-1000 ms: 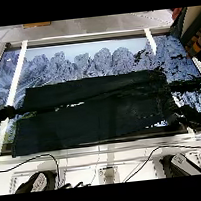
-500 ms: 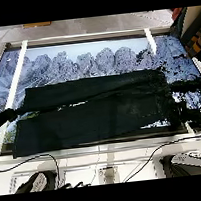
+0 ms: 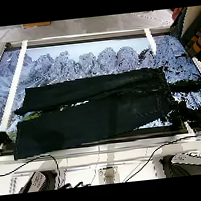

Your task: Fold the clothes and pants, and hang the long-sleeved shirts on hangers.

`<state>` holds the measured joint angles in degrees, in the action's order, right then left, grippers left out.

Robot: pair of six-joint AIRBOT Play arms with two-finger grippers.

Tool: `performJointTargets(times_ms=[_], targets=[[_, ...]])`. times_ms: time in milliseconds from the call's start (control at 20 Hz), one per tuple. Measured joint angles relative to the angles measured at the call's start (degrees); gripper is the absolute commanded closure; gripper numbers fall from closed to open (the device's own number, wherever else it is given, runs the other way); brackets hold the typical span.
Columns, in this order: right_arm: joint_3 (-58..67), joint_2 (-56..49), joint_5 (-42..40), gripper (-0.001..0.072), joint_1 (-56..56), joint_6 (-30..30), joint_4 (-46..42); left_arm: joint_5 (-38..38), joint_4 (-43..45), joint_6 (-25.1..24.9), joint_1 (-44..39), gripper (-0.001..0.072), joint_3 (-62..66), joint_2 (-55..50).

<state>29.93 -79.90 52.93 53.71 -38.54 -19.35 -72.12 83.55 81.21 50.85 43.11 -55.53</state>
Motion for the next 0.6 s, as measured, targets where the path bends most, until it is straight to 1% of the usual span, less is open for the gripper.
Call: performJointTargets(times_ms=[100, 250, 600], targets=[[0.02, 0.0, 0.79, 0.0677, 0.0, 0.33, 0.33, -0.04, -2.82, -0.79, 4.33, 0.0167, -3.72, 0.0], [0.02, 0.0, 1.38, 0.0677, 0.0, 0.48, 0.46, 0.35, -5.49, -2.16, 8.59, 0.0168, -8.0, 0.0], [0.02, 0.0, 1.9, 0.0677, 0.0, 0.61, 0.57, 4.44, -8.13, -3.45, 11.34, 0.0169, -14.14, 0.0]])
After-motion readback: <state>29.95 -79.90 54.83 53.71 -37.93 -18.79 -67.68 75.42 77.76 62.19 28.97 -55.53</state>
